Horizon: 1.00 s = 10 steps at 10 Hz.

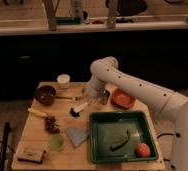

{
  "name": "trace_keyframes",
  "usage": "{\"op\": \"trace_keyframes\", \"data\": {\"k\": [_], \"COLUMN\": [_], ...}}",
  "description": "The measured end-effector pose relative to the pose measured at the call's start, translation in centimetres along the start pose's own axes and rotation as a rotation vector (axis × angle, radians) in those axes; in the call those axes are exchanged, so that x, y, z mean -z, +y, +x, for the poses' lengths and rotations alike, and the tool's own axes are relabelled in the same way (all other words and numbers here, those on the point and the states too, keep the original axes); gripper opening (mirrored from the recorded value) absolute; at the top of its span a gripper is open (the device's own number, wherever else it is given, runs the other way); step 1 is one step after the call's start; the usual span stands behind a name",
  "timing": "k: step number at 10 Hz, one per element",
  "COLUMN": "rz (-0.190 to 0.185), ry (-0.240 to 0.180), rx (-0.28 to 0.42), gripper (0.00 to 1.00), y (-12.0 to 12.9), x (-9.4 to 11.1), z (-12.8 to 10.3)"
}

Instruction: Place brush in plastic cup

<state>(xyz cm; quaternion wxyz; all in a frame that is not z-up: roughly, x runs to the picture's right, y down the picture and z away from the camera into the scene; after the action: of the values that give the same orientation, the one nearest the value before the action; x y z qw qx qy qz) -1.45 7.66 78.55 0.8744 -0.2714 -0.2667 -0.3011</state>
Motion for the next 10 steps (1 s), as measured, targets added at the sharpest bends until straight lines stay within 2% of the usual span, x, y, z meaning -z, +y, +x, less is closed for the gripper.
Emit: {"op": "trace_keyframes", "data": {"k": [1,3,6,7,10], "rz": [-0.010,-0.037,-0.072,-0.077,-0.103], "ry": [0.000,-0.001,-0.006,-0.009,-0.023], "rx": [0.009,0.047,0.127,0.150,0.228], "gripper": [0.00,0.00,0.00,0.00,0.00], "y": [0.1,-0.9,-3.3,-3.6,-2.9], "x": [-0.1,-0.7,-1.5,-1.6,-1.6], "z": [-0.3,-3.0,-9.0,-10.3,-13.9]}}
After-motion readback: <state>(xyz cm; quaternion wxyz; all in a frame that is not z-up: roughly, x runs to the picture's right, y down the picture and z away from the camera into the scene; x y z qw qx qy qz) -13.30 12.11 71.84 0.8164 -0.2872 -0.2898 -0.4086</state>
